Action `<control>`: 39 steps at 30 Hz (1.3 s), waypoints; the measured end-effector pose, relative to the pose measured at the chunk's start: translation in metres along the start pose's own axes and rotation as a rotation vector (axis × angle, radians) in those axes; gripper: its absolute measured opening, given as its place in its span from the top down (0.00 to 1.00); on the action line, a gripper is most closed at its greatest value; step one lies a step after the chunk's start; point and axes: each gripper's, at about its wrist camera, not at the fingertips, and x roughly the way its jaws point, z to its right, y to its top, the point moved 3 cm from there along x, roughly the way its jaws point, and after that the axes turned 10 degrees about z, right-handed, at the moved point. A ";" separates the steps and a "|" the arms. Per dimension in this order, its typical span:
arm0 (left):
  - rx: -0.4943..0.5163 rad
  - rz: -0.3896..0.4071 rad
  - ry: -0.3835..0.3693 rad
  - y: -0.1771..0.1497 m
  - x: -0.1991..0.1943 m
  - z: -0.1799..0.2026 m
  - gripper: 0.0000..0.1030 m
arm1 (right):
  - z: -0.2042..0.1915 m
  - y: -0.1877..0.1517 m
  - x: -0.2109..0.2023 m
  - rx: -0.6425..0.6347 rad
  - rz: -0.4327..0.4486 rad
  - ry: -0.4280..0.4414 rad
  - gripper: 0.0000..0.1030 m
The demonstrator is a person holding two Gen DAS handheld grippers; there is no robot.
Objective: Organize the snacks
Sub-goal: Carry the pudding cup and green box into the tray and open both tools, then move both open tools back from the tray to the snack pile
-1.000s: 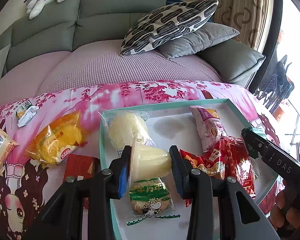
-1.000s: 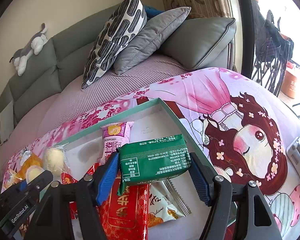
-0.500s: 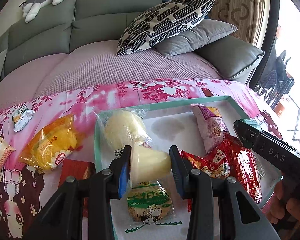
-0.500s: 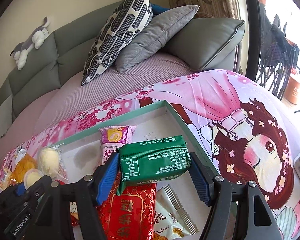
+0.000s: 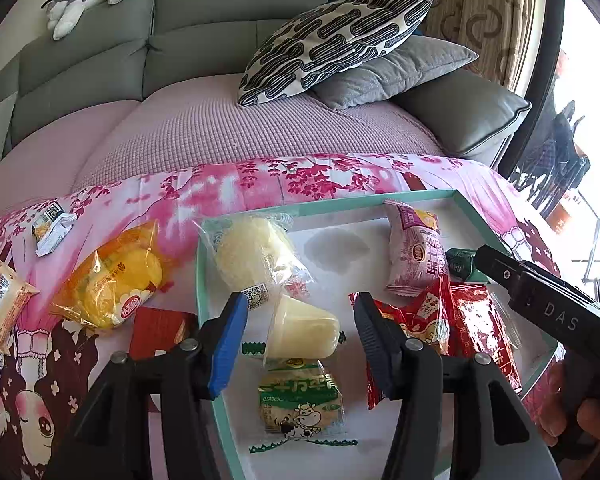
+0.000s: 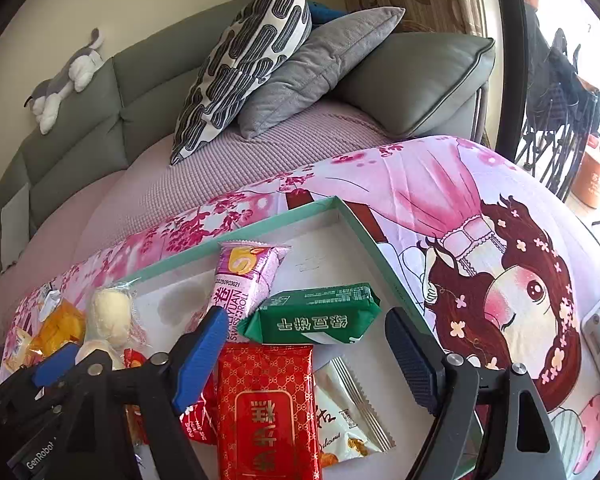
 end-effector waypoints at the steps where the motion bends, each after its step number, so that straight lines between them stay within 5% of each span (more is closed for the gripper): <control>1: -0.001 0.000 -0.002 0.001 -0.002 0.000 0.42 | -0.002 0.000 -0.003 -0.012 -0.006 -0.007 0.19; 28: -0.106 -0.031 0.044 -0.021 -0.033 -0.025 0.41 | -0.040 -0.028 -0.047 -0.113 -0.062 0.063 0.19; 31: -0.117 -0.038 0.061 -0.022 -0.033 -0.028 0.31 | -0.041 -0.030 -0.047 -0.121 -0.061 0.067 0.14; 33: -0.121 -0.035 0.073 -0.023 -0.033 -0.031 0.28 | -0.042 -0.031 -0.046 -0.129 -0.057 0.069 0.01; 39: -0.154 -0.008 0.113 -0.027 -0.032 -0.042 0.03 | -0.043 -0.033 -0.044 -0.132 -0.062 0.076 0.00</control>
